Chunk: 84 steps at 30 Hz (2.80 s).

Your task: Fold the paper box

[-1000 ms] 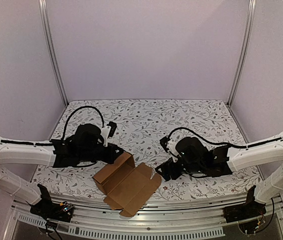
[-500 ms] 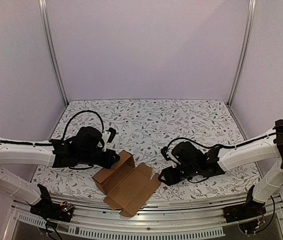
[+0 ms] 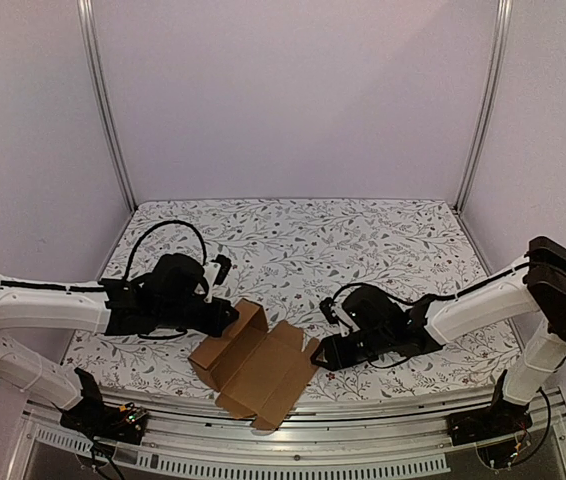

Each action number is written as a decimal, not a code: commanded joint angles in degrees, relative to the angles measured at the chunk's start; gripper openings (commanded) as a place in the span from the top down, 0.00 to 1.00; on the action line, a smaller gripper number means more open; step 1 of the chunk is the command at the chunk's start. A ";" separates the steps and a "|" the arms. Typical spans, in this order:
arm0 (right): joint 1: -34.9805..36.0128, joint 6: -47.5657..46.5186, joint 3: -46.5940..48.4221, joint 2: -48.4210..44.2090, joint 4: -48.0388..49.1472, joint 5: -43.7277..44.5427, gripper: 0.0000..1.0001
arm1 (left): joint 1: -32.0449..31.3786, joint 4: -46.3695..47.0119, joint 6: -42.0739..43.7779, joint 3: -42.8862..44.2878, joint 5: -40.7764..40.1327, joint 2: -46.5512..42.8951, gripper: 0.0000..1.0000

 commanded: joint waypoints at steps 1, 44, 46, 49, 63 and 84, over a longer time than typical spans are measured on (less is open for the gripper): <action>-0.45 2.12 -0.95 2.49 4.02 -2.65 0.62 | 0.35 -1.77 -0.45 -1.78 -0.91 0.37 1.00; 1.80 26.50 -12.59 15.26 53.50 2.46 0.72 | 1.10 -2.24 -0.98 -3.60 -2.16 -0.72 1.00; 2.22 27.03 -12.78 15.56 54.97 2.68 0.71 | 1.22 -2.21 -0.98 -3.60 -2.11 -0.53 1.00; 2.58 28.10 -13.42 16.57 57.81 2.92 0.70 | 1.27 -2.20 -1.01 -3.68 -2.11 -0.51 1.00; 3.98 30.52 -17.42 18.20 62.75 4.30 0.69 | 1.93 -1.39 -1.13 -3.86 -1.74 0.06 1.00; 6.50 28.76 -11.68 16.67 55.39 3.80 0.69 | 2.10 -0.26 -1.32 -4.36 -0.37 -0.09 1.00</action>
